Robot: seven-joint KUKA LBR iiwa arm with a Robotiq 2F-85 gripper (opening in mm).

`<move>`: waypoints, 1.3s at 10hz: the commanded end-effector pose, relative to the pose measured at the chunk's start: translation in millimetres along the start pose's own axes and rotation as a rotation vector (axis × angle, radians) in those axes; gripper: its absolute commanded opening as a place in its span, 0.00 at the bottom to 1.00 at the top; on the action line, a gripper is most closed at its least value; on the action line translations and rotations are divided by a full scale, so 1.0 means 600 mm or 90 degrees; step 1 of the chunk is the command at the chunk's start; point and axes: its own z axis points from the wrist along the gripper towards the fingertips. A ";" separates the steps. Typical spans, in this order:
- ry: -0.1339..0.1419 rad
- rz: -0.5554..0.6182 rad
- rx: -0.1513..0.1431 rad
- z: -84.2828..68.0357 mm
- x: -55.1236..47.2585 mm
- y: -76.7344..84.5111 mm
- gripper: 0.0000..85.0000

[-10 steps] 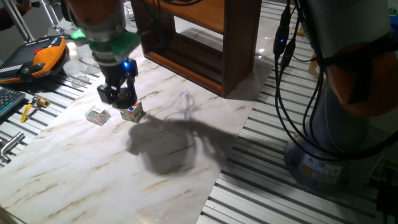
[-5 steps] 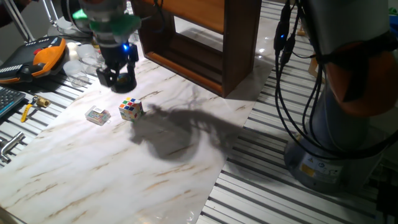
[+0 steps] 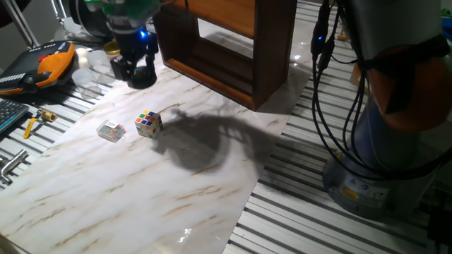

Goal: Put the object on the shelf

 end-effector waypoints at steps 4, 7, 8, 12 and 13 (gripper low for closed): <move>-0.003 0.006 -0.002 -0.005 -0.008 -0.007 0.00; -0.004 0.048 0.010 -0.005 -0.008 -0.007 0.00; 0.002 0.040 0.014 -0.005 -0.008 -0.007 0.00; 0.008 0.002 0.017 -0.005 -0.008 -0.007 0.00; 0.008 -0.015 0.032 -0.005 -0.008 -0.007 0.00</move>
